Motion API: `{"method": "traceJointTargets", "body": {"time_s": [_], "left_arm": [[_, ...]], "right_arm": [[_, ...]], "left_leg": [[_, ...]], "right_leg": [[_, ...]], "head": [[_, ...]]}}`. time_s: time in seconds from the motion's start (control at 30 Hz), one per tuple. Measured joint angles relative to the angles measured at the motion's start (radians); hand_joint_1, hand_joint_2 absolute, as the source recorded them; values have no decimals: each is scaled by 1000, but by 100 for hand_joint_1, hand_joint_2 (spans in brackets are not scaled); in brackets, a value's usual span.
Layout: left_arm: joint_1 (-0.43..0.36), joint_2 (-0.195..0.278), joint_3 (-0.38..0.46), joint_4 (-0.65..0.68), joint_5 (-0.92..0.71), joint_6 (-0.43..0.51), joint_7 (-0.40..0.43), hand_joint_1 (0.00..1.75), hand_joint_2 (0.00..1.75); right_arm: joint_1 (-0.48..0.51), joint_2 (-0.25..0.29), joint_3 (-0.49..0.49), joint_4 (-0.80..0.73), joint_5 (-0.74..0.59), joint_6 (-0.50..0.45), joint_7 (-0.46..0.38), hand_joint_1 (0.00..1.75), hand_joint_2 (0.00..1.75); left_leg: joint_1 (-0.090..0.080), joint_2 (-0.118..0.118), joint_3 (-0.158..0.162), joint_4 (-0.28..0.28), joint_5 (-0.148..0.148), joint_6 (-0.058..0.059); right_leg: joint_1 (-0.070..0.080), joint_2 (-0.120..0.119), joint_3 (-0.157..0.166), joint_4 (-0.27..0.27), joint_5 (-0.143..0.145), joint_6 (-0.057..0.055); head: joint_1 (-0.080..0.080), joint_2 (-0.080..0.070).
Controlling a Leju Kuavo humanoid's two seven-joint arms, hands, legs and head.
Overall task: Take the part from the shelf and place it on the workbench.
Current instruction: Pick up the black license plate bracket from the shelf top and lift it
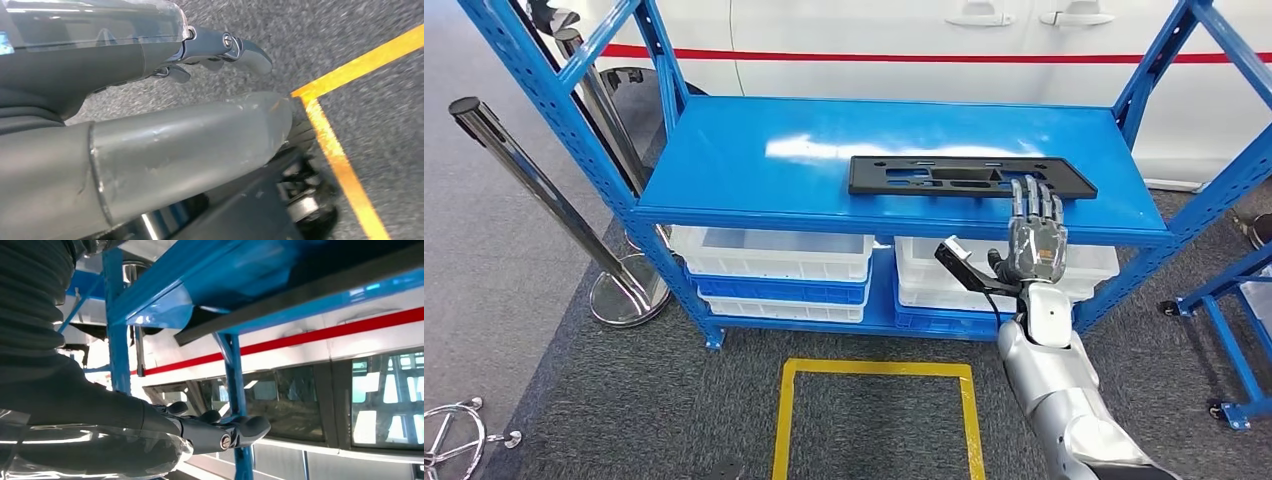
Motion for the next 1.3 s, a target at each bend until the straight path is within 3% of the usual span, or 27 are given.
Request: {"method": "traceJointTargets", "body": {"time_s": [0.1, 0.17, 0.27, 0.3, 0.33, 0.4, 0.47, 0.6, 0.67, 0.77, 0.8, 0.83, 0.87, 0.93, 0.97, 1.0, 1.07, 1.17, 1.2, 1.27, 1.3], "left_arm": [[1, 0, -1, 0, 0, 0, 0, 0, 0], [1, 0, -2, 0, 0, 0, -1, 0, 0], [-1, -1, -2, 0, -1, 0, -1, 0, 0], [0, -1, -3, 0, -1, 0, -1, 0, 0], [2, -1, -3, 0, -2, 0, -1, 0, 0], [4, -1, -4, 0, -2, -1, -1, 0, 0], [3, -2, -6, 0, -2, -2, -1, 0, 0], [0, -2, -9, 0, -3, -3, -1, 0, 0], [0, -2, -10, 0, -3, -3, -1, 0, 0], [1, -1, -10, 0, -3, -3, -1, 0, 0], [2, -1, -10, 0, -3, -3, -1, 0, 0], [4, -1, -10, 0, -3, -3, -1, 0, 0], [5, -1, -10, 0, -3, -3, -1, 0, 0], [5, -1, -10, 0, -3, -3, -1, 0, 0], [4, 0, -10, 0, -3, -3, -1, 0, 0], [3, 1, -10, 0, -3, -3, -1, 0, 0], [1, 2, -10, 0, -3, -3, -1, 0, 0], [3, 2, -11, 0, -3, -3, -1, 0, 0], [2, 2, -12, 0, -3, -3, -1, 0, 0], [1, 2, -13, 0, -3, -3, -1, 0, 0], [1, 2, -14, 0, -3, -3, -1, 0, 0]], "right_arm": [[5, 9, -3, 4, -4, 0, -8, 0, 175], [4, 12, -4, 5, -11, -1, -15, 0, 175], [13, 15, -6, 10, -21, 0, -24, 0, 175], [20, 16, -7, 11, -26, 0, -28, 0, 175], [25, 16, -7, 12, -31, 0, -32, 0, 175], [30, 19, -8, 12, -37, 0, -39, 0, 175], [30, 21, -9, 12, -40, 0, -43, 0, 175], [33, 31, -12, 6, -58, 0, -64, 0, 175], [31, 37, -16, -1, -60, -1, -70, 0, 175], [31, 47, -19, -4, -60, 0, -74, 0, 175], [32, 49, -19, -4, -60, 0, -75, 0, 175], [33, 50, -20, -4, -60, 0, -75, 0, 175], [34, 52, -21, -4, -60, 0, -75, 0, 175], [33, 54, -21, -4, -60, 0, -75, 0, 175], [32, 56, -22, -5, -60, 0, -75, 0, 175], [31, 57, -22, -6, -60, 0, -75, 0, 175], [32, 58, -23, -6, -60, 0, -75, 0, 175], [30, 59, -26, -13, -59, -1, -75, 0, 175], [28, 60, -28, -15, -59, -1, -75, 0, 175], [30, 61, -36, -16, -61, -1, -79, 0, 175], [34, 62, -40, -16, -63, -1, -82, 0, 175]], "left_leg": [[1, 0, 24, -31, 7, 7], [9, 2, 41, -53, 11, 9], [12, 1, 51, -59, 2, 12], [12, 0, 55, -57, -3, 11], [13, -1, 61, -54, -10, 9], [15, -2, 74, -45, -28, 2], [13, -3, 80, -32, -46, -9], [12, -2, 82, -25, -64, -30], [15, -1, 63, 24, -91, -42], [20, -1, -41, 217, -167, -54], [20, -1, -72, 265, -175, -55], [20, -1, -88, 277, -162, -54], [20, -1, -81, 244, -127, -51], [18, -1, -25, 104, -40, -38], [14, -1, 2, 41, -15, -32], [11, -1, 18, 4, -6, -26], [6, -2, 26, -17, -11, -19], [14, -1, 44, -41, -8, -6], [17, 0, 51, -47, -8, -2], [16, 0, 59, -48, -16, 5], [16, -1, 64, -47, -21, 7]], "right_leg": [[0, -1, 12, -7, -10, 17], [0, -3, -8, 39, -37, 25], [-9, -3, -117, 216, -101, 38], [-13, -4, -148, 252, -100, 42], [-16, -4, -162, 255, -81, 45], [-22, -6, -132, 150, 7, 49], [-22, -7, -87, 40, 61, 47], [-18, -4, -73, 9, 54, 24], [-20, -4, -64, 5, 50, 10], [-19, -5, -52, 4, 39, -1], [-18, -5, -47, 5, 34, -2], [-18, -4, -41, 5, 30, -1], [-17, -3, -33, 5, 24, 0], [-16, -2, -14, 4, 12, 4], [-15, -2, -9, 4, 7, 7], [-15, -1, -6, 2, 3, 12], [-15, -1, -5, -4, 2, 24], [-15, -3, -11, 17, -16, 40], [-14, -4, -33, 60, -36, 43], [-14, -5, -111, 193, -85, 47], [-15, -5, -149, 248, -96, 49]], "head": [[0, 0], [0, 0], [0, 0], [0, 0], [0, 0], [0, 0], [0, 0], [0, 0], [0, 0], [0, 0], [0, 0], [0, 0], [0, 0], [0, 0], [0, 0], [0, 0], [0, 0], [0, 0], [0, 0], [0, 0], [0, 0]]}}
